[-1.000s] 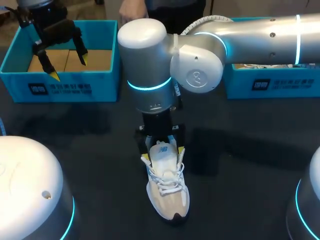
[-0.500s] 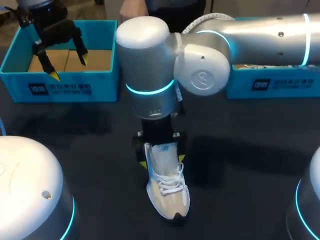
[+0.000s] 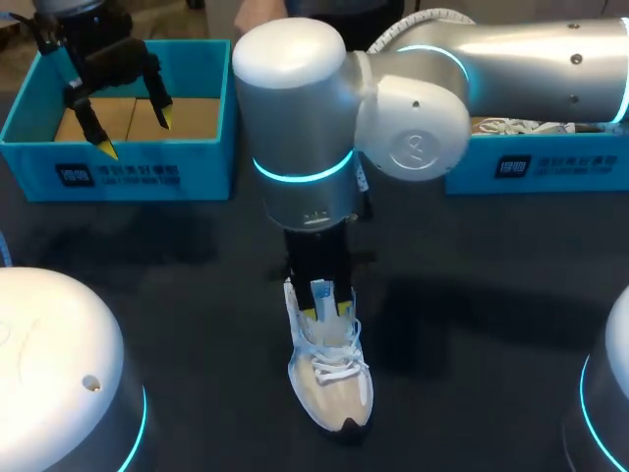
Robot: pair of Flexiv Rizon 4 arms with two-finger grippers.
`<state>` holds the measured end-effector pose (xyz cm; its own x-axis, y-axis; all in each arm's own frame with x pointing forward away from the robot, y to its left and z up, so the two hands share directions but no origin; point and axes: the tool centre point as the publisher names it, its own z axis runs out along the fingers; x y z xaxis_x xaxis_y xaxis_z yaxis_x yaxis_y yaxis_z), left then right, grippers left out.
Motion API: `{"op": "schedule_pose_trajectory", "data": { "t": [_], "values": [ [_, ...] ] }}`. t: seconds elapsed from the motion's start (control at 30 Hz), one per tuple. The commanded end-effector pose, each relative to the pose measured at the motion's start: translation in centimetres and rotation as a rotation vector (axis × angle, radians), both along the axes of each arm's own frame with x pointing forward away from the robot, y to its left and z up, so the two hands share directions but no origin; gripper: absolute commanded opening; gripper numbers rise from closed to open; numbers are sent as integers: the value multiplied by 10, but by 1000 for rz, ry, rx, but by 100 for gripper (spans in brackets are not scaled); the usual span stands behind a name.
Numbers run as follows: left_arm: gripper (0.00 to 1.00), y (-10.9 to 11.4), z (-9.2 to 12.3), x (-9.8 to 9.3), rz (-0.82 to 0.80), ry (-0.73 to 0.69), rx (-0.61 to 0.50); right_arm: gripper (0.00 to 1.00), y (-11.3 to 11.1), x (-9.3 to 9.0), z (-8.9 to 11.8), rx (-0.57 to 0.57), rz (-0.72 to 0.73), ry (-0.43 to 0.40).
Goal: Take the shoe out of the shoebox, open the shoe tongue, remove and reinsert the insole, then place the shoe into the shoebox
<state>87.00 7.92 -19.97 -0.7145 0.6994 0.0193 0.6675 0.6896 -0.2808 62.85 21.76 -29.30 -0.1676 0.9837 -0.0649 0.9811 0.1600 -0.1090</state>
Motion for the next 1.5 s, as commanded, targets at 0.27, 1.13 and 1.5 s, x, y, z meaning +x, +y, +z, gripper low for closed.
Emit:
{"op": "schedule_pose_trajectory", "data": {
  "t": [0.27,1.13,1.5],
  "values": [
    [100,0,0,1,-1,1,3,27,0,27,-32,45,44,11],
    [100,0,0,1,-1,1,3,25,-3,48,-48,37,84,-17],
    [100,0,0,1,-1,1,3,28,-3,54,-19,13,188,-14]
  ]
}}
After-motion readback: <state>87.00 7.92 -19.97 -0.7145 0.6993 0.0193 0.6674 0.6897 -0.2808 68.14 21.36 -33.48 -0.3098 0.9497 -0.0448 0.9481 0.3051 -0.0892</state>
